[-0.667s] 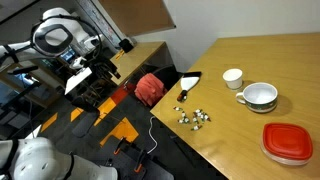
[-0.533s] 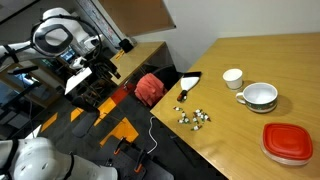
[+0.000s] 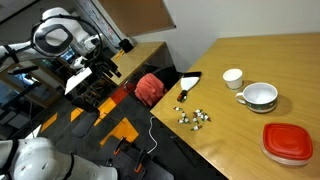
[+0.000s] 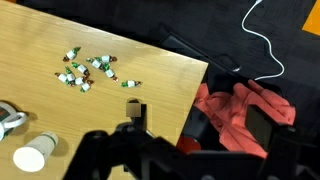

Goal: Pick the brush and sweep the candy on the counter

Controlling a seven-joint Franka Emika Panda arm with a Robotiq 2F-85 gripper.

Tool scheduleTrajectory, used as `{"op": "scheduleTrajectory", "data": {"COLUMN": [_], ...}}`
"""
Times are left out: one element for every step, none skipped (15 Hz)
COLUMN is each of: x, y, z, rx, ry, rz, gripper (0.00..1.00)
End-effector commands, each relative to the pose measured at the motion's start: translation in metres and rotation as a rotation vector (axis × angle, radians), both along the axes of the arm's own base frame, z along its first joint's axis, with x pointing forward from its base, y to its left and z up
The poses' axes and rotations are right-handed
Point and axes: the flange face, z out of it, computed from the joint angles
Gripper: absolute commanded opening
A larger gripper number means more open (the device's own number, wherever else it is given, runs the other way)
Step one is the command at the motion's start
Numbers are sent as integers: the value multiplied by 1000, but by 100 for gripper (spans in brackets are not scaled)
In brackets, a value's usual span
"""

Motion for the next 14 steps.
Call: {"op": "scheduleTrajectory", "data": {"x": [10, 14, 18, 23, 26, 30, 33, 37, 30, 32, 32, 32, 32, 32], "y": [-15, -21, -27, -35, -44, -52, -60, -67, -56, -61, -61, -61, -59, -57], "z": [-8, -15, -21, -31, -39, -48, -57, -65, -53, -60, -62, -61, -59, -58], "rx": [-19, -19, -30, -43, -46, -42, -35, -17, -27, -25, -25, -25, -26, -27], "ry": [-82, -101, -123, -136, -149, -162, -170, -162, -154, -144, -139, -140, -144, -147], "rz": [67, 87, 104, 126, 141, 155, 165, 150, 139, 136, 136, 136, 140, 144], "gripper": [100, 100, 100, 100, 100, 100, 100, 100, 100, 100, 100, 100, 100, 100]}}
